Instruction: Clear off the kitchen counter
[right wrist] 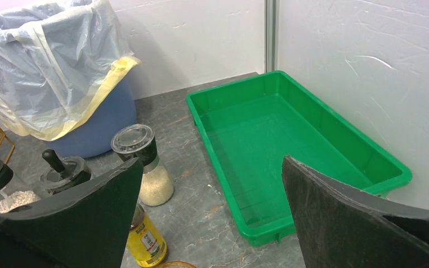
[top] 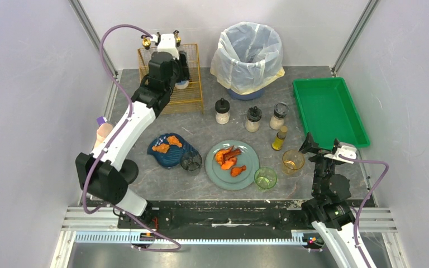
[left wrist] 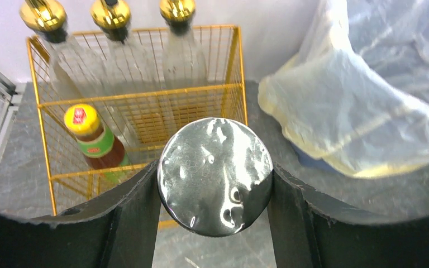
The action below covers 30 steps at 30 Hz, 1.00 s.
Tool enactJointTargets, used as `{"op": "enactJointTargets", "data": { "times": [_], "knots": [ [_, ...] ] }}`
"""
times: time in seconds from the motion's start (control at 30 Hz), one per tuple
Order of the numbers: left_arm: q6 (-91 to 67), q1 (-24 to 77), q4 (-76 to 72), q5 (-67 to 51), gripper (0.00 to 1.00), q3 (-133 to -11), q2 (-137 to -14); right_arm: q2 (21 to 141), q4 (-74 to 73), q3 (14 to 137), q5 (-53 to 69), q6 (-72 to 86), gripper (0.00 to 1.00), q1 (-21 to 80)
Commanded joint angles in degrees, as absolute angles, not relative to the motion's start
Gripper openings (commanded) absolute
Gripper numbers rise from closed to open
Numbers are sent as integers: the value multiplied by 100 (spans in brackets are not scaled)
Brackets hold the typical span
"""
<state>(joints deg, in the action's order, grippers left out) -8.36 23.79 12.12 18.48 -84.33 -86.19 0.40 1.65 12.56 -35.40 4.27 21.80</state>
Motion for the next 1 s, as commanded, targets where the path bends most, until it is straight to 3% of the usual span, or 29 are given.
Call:
{"op": "enactJointTargets", "data": {
  "times": [0.0, 0.6, 0.83, 0.97],
  "knots": [
    [-505, 2055, 251, 2012, 11, -9090, -8998, -923, 255, 1375, -3557, 409, 98, 2197],
    [-659, 1300, -62, 1944, 13, -9567, -10661, -921, 325, 1335, -3551, 334, 98, 2199],
    [-841, 1301, -29, 1872, 21, -9444, -11041, -920, 334, 1336, -3540, 342, 98, 2198],
    [-888, 1301, 79, 1819, 35, -9447, -11129, -923, 325, 1337, -3532, 353, 98, 2198]
  ]
}}
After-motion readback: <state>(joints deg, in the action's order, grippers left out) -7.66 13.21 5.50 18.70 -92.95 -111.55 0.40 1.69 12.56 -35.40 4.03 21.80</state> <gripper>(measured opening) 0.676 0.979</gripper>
